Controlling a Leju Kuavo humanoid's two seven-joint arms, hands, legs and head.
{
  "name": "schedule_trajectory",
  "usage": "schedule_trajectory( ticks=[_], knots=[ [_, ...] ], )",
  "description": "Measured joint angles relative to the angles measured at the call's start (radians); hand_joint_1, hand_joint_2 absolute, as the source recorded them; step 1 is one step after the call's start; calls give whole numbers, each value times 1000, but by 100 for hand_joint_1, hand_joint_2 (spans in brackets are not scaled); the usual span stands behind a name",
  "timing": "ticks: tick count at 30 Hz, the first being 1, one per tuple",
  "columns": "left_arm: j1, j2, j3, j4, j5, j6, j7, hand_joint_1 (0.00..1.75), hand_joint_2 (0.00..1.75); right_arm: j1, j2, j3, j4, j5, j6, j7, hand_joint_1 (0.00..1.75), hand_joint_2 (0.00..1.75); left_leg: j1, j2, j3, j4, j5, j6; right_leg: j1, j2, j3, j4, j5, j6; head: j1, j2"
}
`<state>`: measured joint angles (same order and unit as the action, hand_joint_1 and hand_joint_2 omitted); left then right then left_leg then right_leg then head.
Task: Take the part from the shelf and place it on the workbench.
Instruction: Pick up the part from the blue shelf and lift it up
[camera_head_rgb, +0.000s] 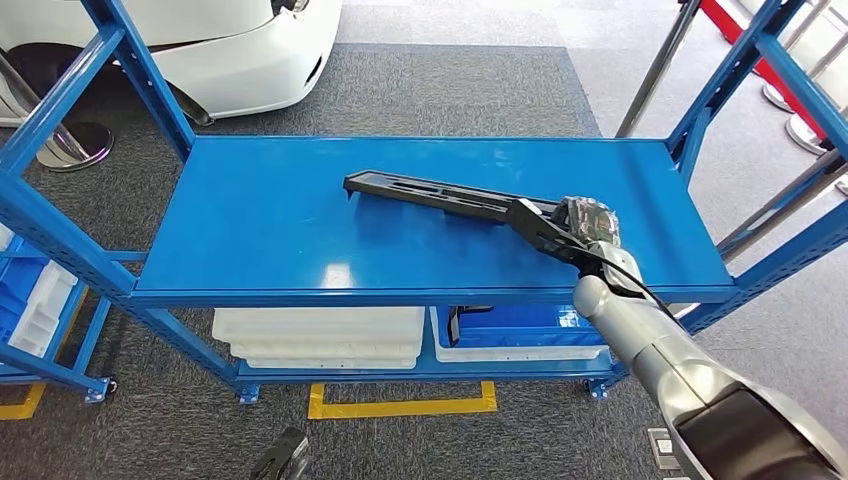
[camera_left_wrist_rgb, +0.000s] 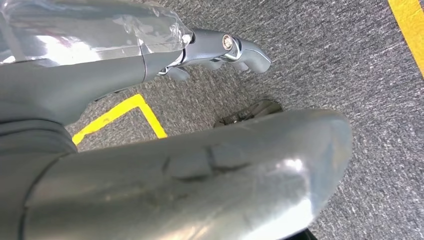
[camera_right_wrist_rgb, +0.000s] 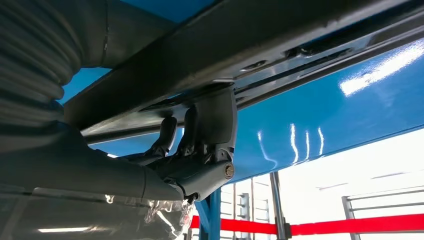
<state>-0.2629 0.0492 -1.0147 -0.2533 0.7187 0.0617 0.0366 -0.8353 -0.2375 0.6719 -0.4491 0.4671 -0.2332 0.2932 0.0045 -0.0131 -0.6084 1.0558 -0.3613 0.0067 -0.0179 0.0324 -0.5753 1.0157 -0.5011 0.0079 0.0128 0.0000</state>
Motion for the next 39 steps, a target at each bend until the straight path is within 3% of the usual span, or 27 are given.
schedule_trajectory(
  ticks=[17, 24, 39],
  knots=[
    [0, 4, 20, 0, 0, 9, -26, 0, 0, -3, -8, -10, 12, -20, -9, 2, 175, 175, 0, 0, 2, 0, 0, 0, 0, 0, 4, 0, 0, 0, 4, 0],
    [3, 4, 29, 0, -6, -11, -44, 0, 0, -3, -5, -9, -10, -15, -78, -63, 175, 175, 0, -1, 1, 0, 0, 0, 0, 0, 3, 0, 0, 0, 4, 0],
    [31, 13, 50, 1, 4, -37, -75, 0, 0, 48, 1, 29, -496, 94, -119, 7, 175, 175, 0, -1, 0, -2, 0, -1, 0, -1, 0, 1, -1, 0, 1, 0]
  ],
)
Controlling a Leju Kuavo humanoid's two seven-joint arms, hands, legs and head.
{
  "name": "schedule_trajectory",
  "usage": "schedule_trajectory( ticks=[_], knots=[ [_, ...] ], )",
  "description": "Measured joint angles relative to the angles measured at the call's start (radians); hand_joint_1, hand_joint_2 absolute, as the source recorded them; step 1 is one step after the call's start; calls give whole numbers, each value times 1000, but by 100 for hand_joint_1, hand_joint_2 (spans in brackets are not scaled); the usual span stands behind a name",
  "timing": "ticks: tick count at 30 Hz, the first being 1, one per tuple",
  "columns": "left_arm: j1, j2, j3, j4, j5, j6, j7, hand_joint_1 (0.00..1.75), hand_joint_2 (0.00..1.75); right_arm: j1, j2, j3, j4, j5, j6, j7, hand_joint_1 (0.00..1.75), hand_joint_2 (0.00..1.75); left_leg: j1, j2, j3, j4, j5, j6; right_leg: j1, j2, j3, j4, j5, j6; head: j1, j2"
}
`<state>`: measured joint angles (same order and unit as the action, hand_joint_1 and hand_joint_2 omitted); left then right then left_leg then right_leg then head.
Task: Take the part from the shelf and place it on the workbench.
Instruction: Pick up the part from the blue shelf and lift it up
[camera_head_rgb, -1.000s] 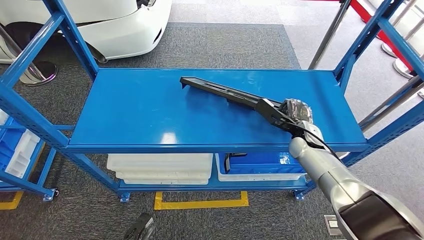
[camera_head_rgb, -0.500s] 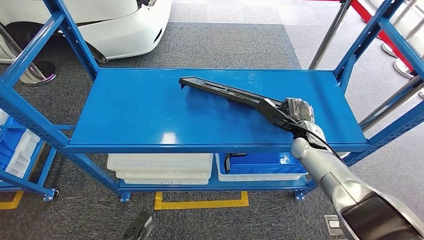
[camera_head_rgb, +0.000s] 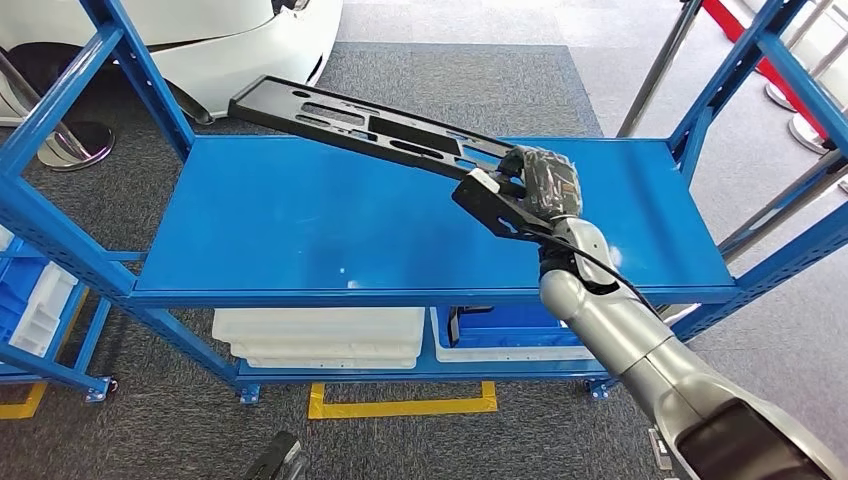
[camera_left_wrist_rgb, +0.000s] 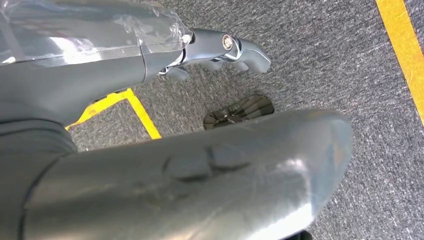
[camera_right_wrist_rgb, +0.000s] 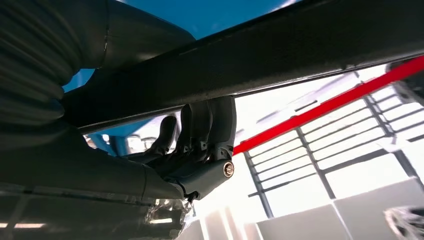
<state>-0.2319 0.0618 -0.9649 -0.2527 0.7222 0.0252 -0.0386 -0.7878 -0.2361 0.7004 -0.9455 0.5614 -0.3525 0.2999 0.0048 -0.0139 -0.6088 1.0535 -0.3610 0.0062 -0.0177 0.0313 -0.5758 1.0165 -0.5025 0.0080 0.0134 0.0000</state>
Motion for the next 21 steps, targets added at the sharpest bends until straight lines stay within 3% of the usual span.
schedule_trajectory(
  ticks=[3, 7, 21],
  knots=[
    [8, 3, 11, 0, 2, -5, -3, 0, 0, 10, 0, 8, -76, 12, 0, -5, 175, 175, 0, 0, 0, 0, 0, 0, 0, 0, 0, 0, 0, 0, 0, 0],
    [12, 6, 16, 0, 5, -9, -6, 0, 175, 23, 0, 10, -141, 20, 0, -5, 175, 175, 0, 0, 0, 0, 0, 0, 0, 0, 0, 0, 0, 0, 0, 0],
    [18, 8, 32, 0, 22, 4, -13, 0, 175, 98, -3, 9, -303, 53, 16, 28, 175, 175, 0, 0, 0, 0, 0, 0, 0, 0, 0, -1, 0, 0, 1, 0]
  ],
)
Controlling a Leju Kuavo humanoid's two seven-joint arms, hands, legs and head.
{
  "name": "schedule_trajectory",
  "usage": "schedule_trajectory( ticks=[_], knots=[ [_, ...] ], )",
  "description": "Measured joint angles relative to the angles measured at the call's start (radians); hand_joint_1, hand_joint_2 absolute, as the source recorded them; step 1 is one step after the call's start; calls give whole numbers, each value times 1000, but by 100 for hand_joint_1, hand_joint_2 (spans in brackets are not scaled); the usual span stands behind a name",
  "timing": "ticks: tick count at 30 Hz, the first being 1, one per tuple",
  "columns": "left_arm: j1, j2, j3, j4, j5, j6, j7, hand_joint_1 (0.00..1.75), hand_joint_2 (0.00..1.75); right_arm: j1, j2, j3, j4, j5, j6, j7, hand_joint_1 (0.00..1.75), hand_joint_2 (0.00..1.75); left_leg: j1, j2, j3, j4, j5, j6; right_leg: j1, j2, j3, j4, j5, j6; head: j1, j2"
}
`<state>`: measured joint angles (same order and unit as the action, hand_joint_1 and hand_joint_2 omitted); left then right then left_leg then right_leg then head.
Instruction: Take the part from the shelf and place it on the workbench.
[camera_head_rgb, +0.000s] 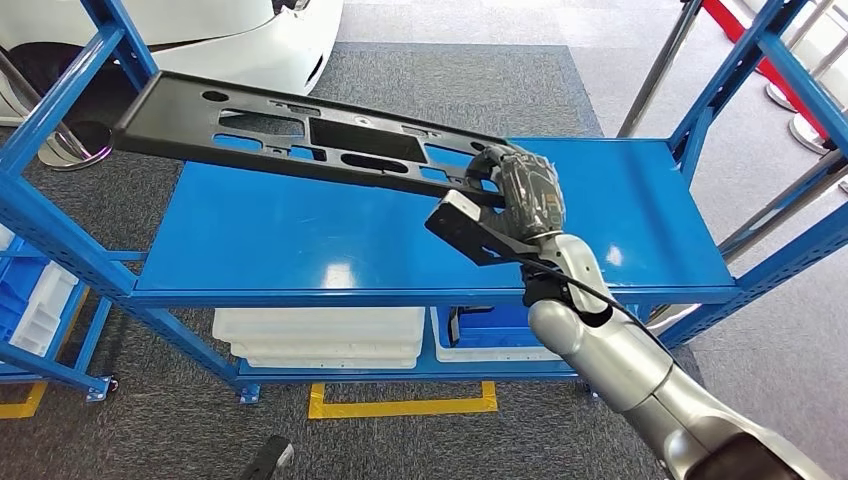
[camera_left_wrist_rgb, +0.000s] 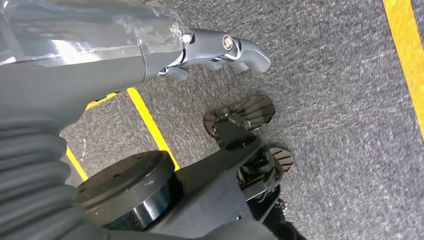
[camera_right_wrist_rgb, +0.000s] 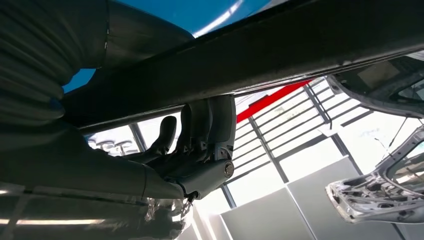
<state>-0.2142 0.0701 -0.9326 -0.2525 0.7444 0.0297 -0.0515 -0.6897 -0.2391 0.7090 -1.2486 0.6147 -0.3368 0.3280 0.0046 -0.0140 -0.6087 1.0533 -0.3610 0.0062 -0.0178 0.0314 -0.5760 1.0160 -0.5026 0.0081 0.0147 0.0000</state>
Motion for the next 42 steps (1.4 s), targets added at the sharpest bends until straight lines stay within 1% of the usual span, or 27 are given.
schedule_trajectory(
  ticks=[9, 12, 15, 16, 17, 18, 19, 21, 22, 23, 24, 25, 26, 27, 28, 29, 31, 32, 33, 34, 36, 37, 38, 39, 40, 41, 42],
  knots=[
    [3, 0, 15, 0, 9, 6, 0, 0, 175, 22, -7, -2, -44, -20, 12, 20, 175, 175, 0, 0, 0, 0, 0, 0, 0, 0, 0, 0, 0, 0, 1, 0],
    [4, 1, 23, 0, 8, 15, 0, 0, 175, 33, -10, -5, -57, -31, 10, 32, 175, 175, -5, 0, -1, 3, -1, 2, -2, 0, 1, -3, 1, 3, 0, 0],
    [4, 2, 28, 0, 2, 23, 2, 0, 175, 46, -15, -9, -73, -28, 5, 52, 175, 175, -9, 1, -1, 5, 0, 5, -6, 0, 2, -5, 5, 8, -4, 0],
    [3, 2, 29, 0, 0, 25, 3, 0, 175, 49, -17, -11, -78, -27, 5, 58, 175, 175, -8, 3, 0, 2, 2, 8, -7, 0, 1, -5, 5, 11, -5, 0],
    [3, 2, 30, 0, -1, 27, 4, 0, 175, 52, -20, -13, -84, -27, 4, 62, 175, 175, -6, 5, 1, -3, 7, 13, -8, -3, -1, 1, -1, 13, -5, 0],
    [2, 2, 31, 0, -2, 29, 6, 0, 175, 55, -23, -15, -88, -27, 3, 65, 175, 175, -4, 8, 3, -9, 11, 17, -7, -7, -8, 19, -16, 14, -4, 0],
    [2, 2, 32, 0, -3, 29, 7, 0, 175, 56, -26, -17, -93, -26, 2, 67, 175, 175, -2, 11, 3, -15, 15, 22, -7, -12, -25, 57, -43, 14, 0, 0],
    [2, 2, 33, 0, -4, 30, 9, 0, 175, 61, -30, -19, -99, -26, 0, 69, 175, 175, -3, 16, 1, -17, 19, 26, -6, -19, -81, 188, -111, 13, 7, 0],
    [3, 2, 33, 0, -4, 30, 10, 0, 175, 65, -31, -20, -101, -26, -1, 70, 175, 175, -4, 17, -1, -16, 19, 26, -6, -20, -108, 250, -132, 12, 8, 0],
    [3, 2, 33, 0, -4, 30, 11, 0, 175, 70, -33, -20, -103, -26, -1, 72, 175, 175, -5, 18, -2, -14, 19, 26, -5, -20, -122, 285, -135, 11, 10, 0],
    [3, 2, 33, 0, -4, 30, 12, 0, 175, 73, -34, -21, -104, -26, -1, 72, 175, 175, -6, 19, -3, -12, 19, 26, -5, -21, -118, 279, -118, 8, 11, 0],
    [3, 2, 34, 0, -4, 30, 13, 0, 175, 75, -35, -22, -106, -25, -1, 73, 175, 175, -6, 19, -4, -10, 19, 25, -5, -21, -95, 235, -85, 3, 13, 0],
    [3, 2, 34, 0, -4, 30, 14, 0, 175, 76, -36, -23, -109, -25, -1, 73, 175, 175, -7, 19, -5, -7, 18, 24, -3, -22, -61, 165, -50, -3, 15, 0],
    [3, 2, 34, 0, -4, 30, 14, 0, 175, 75, -38, -25, -112, -25, -1, 73, 175, 175, -8, 19, -7, -5, 18, 21, 1, -23, -28, 99, -27, -9, 16, 0],
    [3, 2, 34, 0, -4, 30, 15, 0, 175, 75, -39, -27, -115, -24, -1, 74, 175, 175, -7, 19, -9, -4, 20, 16, 6, -25, -4, 48, -12, -14, 16, 0],
    [3, 2, 34, 0, -4, 30, 15, 0, 175, 75, -39, -28, -118, -24, 0, 74, 175, 175, -6, 18, -11, -5, 23, 10, 11, -25, 8, 19, -8, -18, 16, 0],
    [3, 2, 34, 0, -5, 30, 17, 0, 175, 73, -40, -29, -123, -25, 4, 78, 175, 175, -4, 18, -13, -9, 33, -5, 16, -25, 8, 5, -2, -23, 15, 0],
    [4, 2, 34, 0, -5, 30, 18, 0, 175, 71, -40, -29, -124, -26, 6, 81, 175, 175, -3, 16, -14, -6, 30, -11, 14, -26, 8, -1, 5, -26, 15, 0],
    [4, 3, 34, 0, -5, 30, 18, 0, 175, 70, -40, -29, -125, -27, 8, 84, 175, 175, -3, 15, -19, 8, 14, -16, 11, -28, 7, -9, 13, -32, 13, 0],
    [4, 3, 35, 0, -6, 30, 19, 0, 175, 68, -40, -29, -125, -28, 10, 87, 175, 175, -2, 14, -30, 40, -14, -22, 7, -30, 5, -16, 21, -37, 7, 0],
    [4, 4, 35, 0, -8, 30, 20, 0, 175, 68, -40, -29, -126, -33, 11, 90, 175, 175, 4, 14, -68, 155, -97, -31, 4, -32, -7, -18, 32, -43, -7, 0],
    [5, 5, 35, 0, -8, 30, 20, 0, 175, 68, -40, -29, -126, -35, 11, 90, 175, 175, 8, 14, -86, 215, -128, -36, 5, -32, -15, -14, 35, -44, -13, 0],
    [5, 5, 35, 0, -8, 30, 20, 0, 175, 69, -40, -29, -126, -38, 11, 91, 175, 175, 13, 14, -93, 254, -143, -41, 4, -32, -23, -10, 39, -43, -17, 0],
    [5, 5, 35, 0, -9, 30, 20, 0, 175, 69, -40, -29, -126, -40, 10, 90, 175, 175, 18, 14, -83, 258, -138, -47, 3, -31, -32, -5, 42, -41, -21, 0],
    [5, 6, 35, 0, -10, 30, 20, 0, 175, 69, -40, -29, -126, -41, 9, 89, 175, 175, 24, 15, -55, 225, -118, -52, 0, -31, -40, 2, 44, -38, -24, 0],
    [4, 6, 35, 0, -11, 30, 20, 0, 175, 69, -40, -29, -126, -43, 9, 87, 175, 175, 30, 14, -13, 162, -91, -58, -3, -31, -48, 10, 46, -34, -27, 0],
    [3, 6, 35, 0, -11, 30, 20, 0, 175, 69, -40, -30, -126, -46, 8, 84, 175, 175, 33, 12, 25, 98, -74, -63, -4, -30, -56, 18, 48, -29, -32, 0]
  ],
)
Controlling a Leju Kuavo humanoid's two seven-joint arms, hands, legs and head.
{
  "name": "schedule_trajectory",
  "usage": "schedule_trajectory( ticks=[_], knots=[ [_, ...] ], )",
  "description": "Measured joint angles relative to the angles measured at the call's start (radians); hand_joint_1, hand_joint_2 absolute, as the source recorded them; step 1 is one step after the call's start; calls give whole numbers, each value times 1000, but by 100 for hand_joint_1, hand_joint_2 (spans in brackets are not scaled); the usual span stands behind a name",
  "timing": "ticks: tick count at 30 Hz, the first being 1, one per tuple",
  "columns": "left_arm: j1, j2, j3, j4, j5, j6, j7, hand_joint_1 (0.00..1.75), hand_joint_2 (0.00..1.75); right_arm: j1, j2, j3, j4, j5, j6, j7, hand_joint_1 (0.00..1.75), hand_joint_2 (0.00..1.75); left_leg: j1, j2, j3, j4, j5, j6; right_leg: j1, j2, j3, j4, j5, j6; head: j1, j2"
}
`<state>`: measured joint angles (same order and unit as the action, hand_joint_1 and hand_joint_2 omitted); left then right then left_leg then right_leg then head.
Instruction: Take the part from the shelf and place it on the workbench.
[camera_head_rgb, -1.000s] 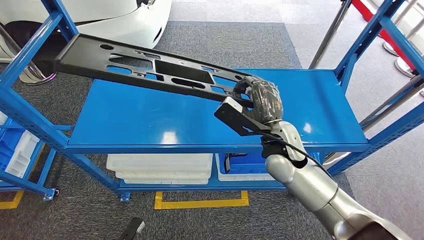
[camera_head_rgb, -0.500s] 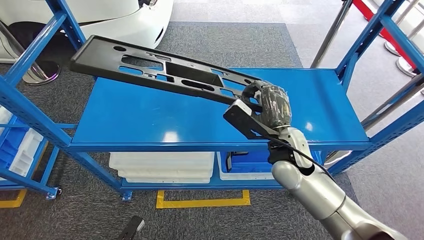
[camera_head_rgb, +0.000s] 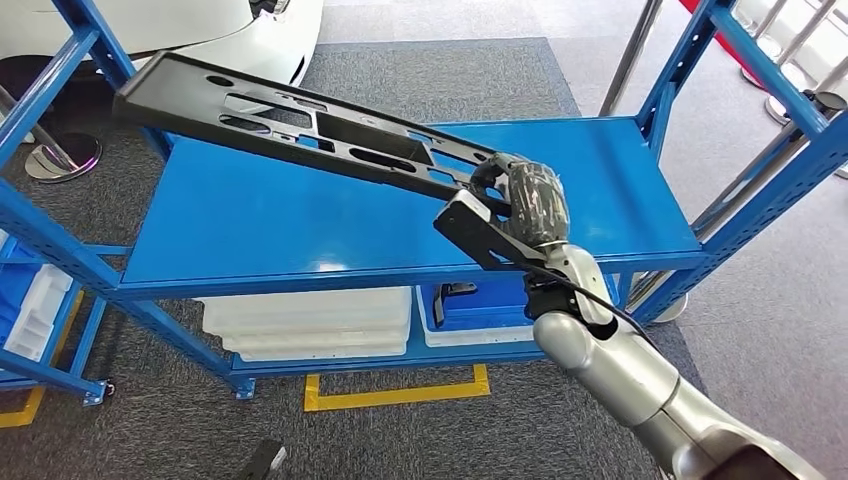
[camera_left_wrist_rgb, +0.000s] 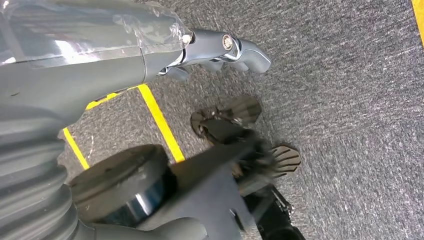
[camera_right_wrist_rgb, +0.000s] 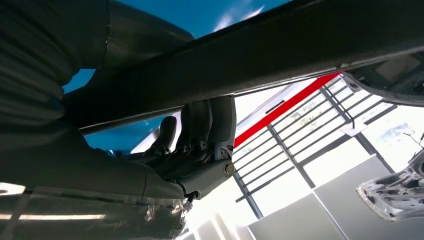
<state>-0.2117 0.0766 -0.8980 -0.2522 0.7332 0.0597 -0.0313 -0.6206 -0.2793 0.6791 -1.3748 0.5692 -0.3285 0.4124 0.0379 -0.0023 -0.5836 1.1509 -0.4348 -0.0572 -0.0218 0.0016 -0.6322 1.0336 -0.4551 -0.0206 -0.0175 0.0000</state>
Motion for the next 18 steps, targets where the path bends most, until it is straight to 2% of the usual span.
schedule_trajectory(
  ticks=[1, 2, 5, 6, 7, 9, 10, 11, 12, 13, 14, 15, 17, 18],
  knots=[
    [-1, 0, 0, 0, 0, 0, 0, 0, 175, 0, 0, -1, 0, -3, 0, -3, 175, 175, 0, -5, 24, -47, 15, 1, 0, 1, -8, 6, 3, 7, -4, 0],
    [-1, 0, 0, 0, 0, 0, 0, 0, 175, 0, 0, -2, 0, -7, 0, -6, 175, 175, -2, -10, 33, -74, 20, 4, 0, 3, -15, 11, 8, 16, -7, 0],
    [-2, 0, 0, 0, -2, 0, 2, 0, 175, 1, -3, -4, 0, -15, -1, -12, 175, 175, -10, -13, 12, -81, 38, 32, -5, 9, -31, 10, 27, 41, -3, 0],
    [-3, 0, 0, 0, -4, 0, 3, 0, 175, 2, -5, -4, 0, -17, -2, -13, 175, 175, -12, -11, 3, -83, 47, 44, -7, 8, -38, 18, 14, 45, 0, 0],
    [-4, 0, 0, 0, -5, 0, 3, 0, 175, 3, -7, -5, 0, -20, -2, -12, 175, 175, -13, -8, -7, -86, 57, 55, -9, 6, -49, 44, -16, 47, 6, 0],
    [-7, 1, 0, 0, -9, 0, 4, 0, 175, 4, -10, -6, 0, -25, -4, -11, 175, 175, -19, -4, -32, -87, 78, 71, -8, 2, -81, 149, -112, 44, 21, 0],
    [-7, 1, 0, 0, -11, 0, 5, 0, 175, 5, -11, -6, 0, -27, -4, -11, 175, 175, -24, -2, -45, -87, 87, 75, -5, 2, -96, 215, -153, 42, 28, 0],
    [-7, 1, 0, 0, -12, -1, 5, 0, 175, 6, -12, -7, 0, -29, -4, -10, 175, 175, -30, -1, -57, -87, 97, 78, -1, 2, -103, 268, -173, 38, 34, 0],
    [-7, 1, 0, 0, -12, -1, 6, 0, 175, 8, -13, -7, 0, -30, -4, -10, 175, 175, -35, 1, -70, -86, 106, 81, 5, 2, -97, 294, -171, 31, 39, 0],
    [-8, 1, 0, 0, -12, -1, 7, 0, 175, 9, -14, -7, 0, -31, -4, -9, 175, 175, -40, 3, -81, -85, 114, 83, 13, 2, -74, 286, -151, 23, 42, 0],
    [-8, 1, 0, 0, -12, -1, 7, 0, 175, 9, -14, -7, 0, -32, -5, -9, 175, 175, -44, 6, -89, -85, 121, 84, 22, 1, -34, 244, -122, 12, 45, 0],
    [-8, 0, 0, 0, -12, -1, 8, 0, 175, 8, -14, -8, 0, -32, -5, -9, 175, 175, -47, 8, -95, -85, 127, 85, 33, -3, 18, 176, -103, -4, 47, 0],
    [-9, -3, 0, 0, -13, -2, 9, 0, 175, 5, -15, -11, -2, -33, -6, -9, 175, 175, -50, 12, -100, -86, 138, 82, 50, -17, 107, 40, -103, -30, 48, 0],
    [-9, -4, 0, 0, -13, -2, 9, 0, 175, 3, -15, -13, -2, -36, -6, -9, 175, 175, -49, 15, -101, -88, 145, 78, 56, -22, 129, 0, -111, -39, 48, 0]
  ],
)
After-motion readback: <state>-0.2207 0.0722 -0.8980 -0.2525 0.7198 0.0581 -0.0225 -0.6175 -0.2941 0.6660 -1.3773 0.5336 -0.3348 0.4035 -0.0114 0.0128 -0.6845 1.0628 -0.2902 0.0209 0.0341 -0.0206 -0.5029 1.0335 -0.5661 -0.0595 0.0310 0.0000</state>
